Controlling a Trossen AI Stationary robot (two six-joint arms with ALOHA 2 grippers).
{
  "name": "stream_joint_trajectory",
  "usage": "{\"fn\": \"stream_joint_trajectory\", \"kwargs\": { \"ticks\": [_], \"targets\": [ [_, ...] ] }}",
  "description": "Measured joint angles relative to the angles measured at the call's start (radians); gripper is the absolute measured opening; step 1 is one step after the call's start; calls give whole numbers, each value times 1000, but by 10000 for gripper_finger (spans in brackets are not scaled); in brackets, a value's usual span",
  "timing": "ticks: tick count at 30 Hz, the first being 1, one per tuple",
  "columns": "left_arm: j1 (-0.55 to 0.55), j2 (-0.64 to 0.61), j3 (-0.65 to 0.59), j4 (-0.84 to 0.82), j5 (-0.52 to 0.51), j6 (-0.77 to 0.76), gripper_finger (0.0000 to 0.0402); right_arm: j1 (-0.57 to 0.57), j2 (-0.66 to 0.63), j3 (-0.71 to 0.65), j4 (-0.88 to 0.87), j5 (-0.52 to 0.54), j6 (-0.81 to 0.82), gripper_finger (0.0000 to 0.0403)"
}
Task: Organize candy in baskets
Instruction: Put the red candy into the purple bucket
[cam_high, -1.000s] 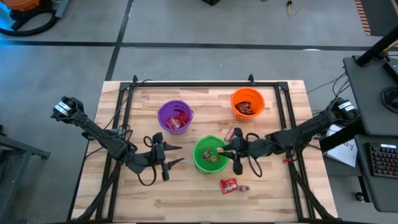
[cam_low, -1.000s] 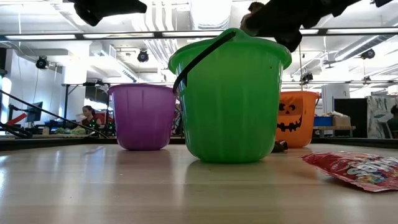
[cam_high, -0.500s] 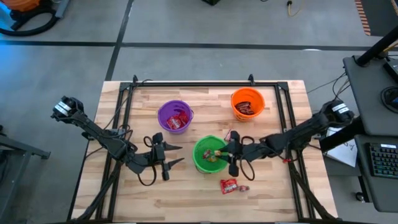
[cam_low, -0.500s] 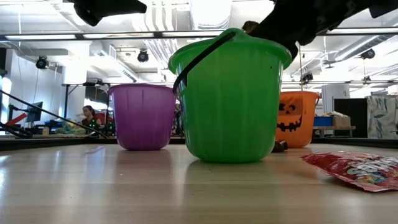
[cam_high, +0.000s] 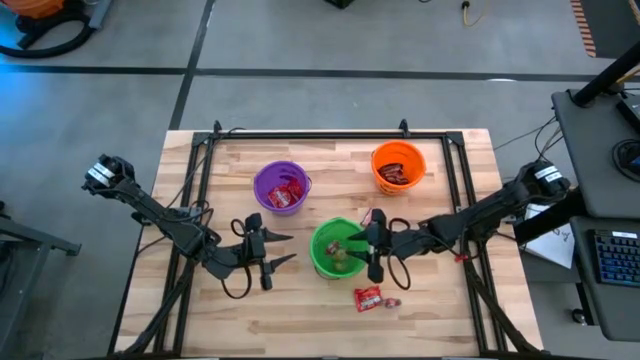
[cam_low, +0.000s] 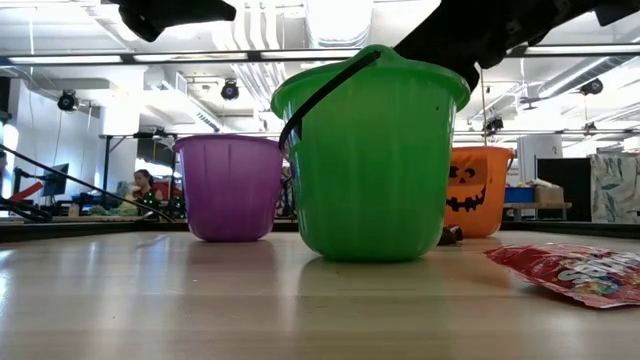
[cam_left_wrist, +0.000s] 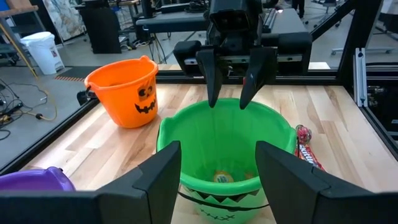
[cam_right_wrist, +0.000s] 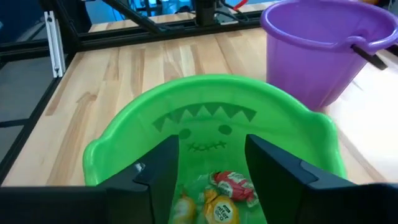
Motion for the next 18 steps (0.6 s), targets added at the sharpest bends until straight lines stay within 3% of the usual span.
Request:
{"fn": "stream_joint_trajectory", "kwargs": {
  "ticks": [8,18],
  "targets": [
    [0,0,0,-1,0,0,190,0,-43,0,-2,0,0,210],
    [0,0,0,-1,0,0,190,0,-143,0,-110,-8,52,216]
  ]
}}
